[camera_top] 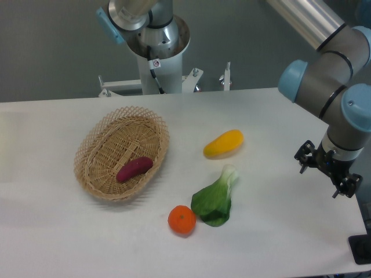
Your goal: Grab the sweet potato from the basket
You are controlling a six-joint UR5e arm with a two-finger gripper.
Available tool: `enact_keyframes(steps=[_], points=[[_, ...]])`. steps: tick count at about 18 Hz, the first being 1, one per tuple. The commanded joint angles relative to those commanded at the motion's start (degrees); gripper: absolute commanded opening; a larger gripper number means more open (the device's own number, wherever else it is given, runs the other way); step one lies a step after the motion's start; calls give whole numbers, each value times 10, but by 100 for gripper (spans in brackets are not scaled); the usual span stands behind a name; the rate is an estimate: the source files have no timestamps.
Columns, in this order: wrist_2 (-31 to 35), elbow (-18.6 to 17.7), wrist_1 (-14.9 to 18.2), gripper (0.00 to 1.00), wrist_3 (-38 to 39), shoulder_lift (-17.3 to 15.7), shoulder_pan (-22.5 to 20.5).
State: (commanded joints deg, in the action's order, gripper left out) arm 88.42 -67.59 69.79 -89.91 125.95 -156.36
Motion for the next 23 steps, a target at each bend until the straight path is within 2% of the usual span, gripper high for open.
enact_keyframes(steps=[14,17,20,23], points=[[-4,-3,0,100,2,-1,-1],[-7,-19,-21,100,10,-5,-1],[-11,-52,-50,100,32,-18,-1],[-18,-80,-63,100,65,-34,5]])
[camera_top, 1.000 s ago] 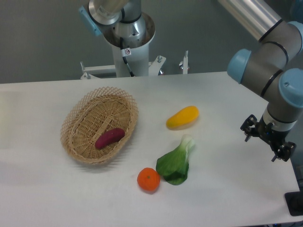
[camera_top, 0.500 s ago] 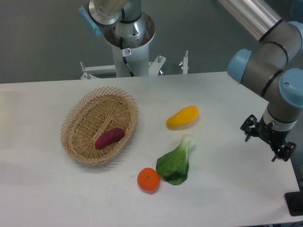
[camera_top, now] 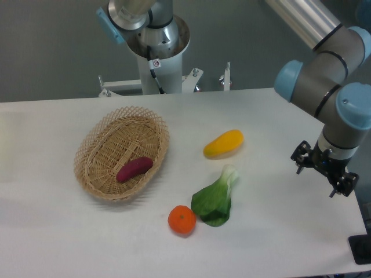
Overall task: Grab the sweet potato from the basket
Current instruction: 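Move the open gripper over the basket toward the purple sweet potato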
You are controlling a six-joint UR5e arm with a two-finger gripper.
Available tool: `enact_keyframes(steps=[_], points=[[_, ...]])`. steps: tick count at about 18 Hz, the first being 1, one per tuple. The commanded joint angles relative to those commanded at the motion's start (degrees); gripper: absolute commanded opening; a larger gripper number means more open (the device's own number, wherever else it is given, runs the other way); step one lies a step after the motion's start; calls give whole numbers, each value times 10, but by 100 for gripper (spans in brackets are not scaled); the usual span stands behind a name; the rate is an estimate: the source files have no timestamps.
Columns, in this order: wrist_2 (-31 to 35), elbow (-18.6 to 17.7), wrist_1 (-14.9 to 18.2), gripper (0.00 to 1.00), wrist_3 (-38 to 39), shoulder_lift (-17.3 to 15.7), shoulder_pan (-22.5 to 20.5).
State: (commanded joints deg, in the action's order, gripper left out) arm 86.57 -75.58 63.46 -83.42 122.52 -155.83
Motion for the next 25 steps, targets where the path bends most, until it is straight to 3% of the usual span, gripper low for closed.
enact_keyframes(steps=[6,17,19,23,25], points=[[-11,-71,-1,100,27,-51,50],[-27,-177,-6,100,207,-133,198],[-27,-199,-18,100,211,-140,225],[-23,-260,-85,100,241,-158,273],[-23,-286,-99,100,241,-164,287]])
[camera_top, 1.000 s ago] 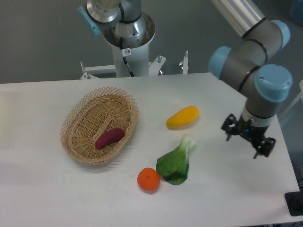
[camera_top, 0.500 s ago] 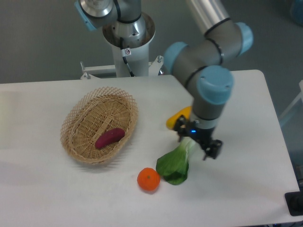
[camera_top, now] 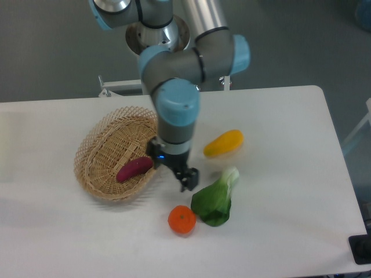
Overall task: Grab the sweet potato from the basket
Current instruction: 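Move the open gripper over the basket toward the purple sweet potato, then lower the gripper onto the sweet potato and close on it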
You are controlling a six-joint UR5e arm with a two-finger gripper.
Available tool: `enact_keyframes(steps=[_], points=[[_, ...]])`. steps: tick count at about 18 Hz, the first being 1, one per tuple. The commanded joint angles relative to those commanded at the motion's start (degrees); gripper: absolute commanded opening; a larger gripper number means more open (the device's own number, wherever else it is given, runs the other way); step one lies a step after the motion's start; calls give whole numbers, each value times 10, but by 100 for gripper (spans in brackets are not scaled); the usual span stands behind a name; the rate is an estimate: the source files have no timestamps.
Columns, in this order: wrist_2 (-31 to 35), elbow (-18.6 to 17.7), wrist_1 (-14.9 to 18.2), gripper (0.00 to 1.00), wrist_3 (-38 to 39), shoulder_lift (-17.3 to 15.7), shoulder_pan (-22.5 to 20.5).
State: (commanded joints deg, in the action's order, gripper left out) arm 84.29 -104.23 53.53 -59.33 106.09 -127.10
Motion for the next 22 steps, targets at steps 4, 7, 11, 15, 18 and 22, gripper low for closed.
enact_keyframes(steps=[4,7,11,15,18,22], points=[[2,-33,-11,100,0,-17,20],[6,-48,-13,100,2,-18,41],[42,-50,-14,100,32,-4,67],[54,-55,-18,100,45,6,76],[74,-56,-43,100,74,25,86],[98,-55,-56,100,84,43,94]])
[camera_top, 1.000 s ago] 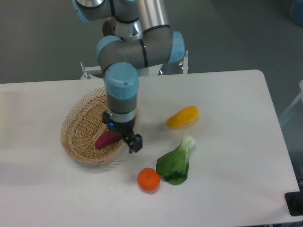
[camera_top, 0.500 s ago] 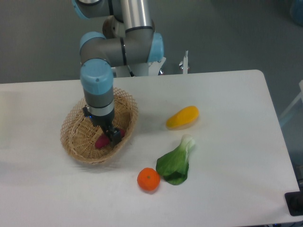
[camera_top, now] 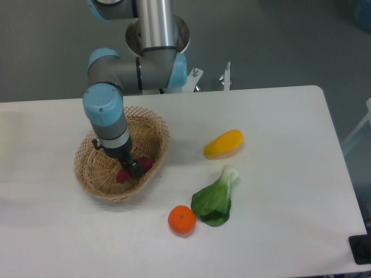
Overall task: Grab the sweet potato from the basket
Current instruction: 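Lower the gripper onto the sweet potato and close on it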
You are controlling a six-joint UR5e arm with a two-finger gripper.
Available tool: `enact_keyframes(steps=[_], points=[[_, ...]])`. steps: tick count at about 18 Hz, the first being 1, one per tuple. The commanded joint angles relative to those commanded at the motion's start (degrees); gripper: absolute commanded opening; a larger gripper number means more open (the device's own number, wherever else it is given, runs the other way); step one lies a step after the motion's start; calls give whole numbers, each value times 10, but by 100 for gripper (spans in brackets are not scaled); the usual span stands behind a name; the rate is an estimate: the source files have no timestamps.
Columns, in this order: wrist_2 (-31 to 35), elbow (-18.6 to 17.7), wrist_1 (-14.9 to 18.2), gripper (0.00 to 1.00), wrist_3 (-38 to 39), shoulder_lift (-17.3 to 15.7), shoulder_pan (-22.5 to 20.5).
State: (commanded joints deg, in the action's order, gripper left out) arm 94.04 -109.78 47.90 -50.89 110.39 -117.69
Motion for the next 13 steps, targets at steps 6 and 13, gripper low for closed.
enact_keyframes(steps=[6,13], points=[[4,0,0,100,4,6,3],[28,1,-2,93,9,18,11]])
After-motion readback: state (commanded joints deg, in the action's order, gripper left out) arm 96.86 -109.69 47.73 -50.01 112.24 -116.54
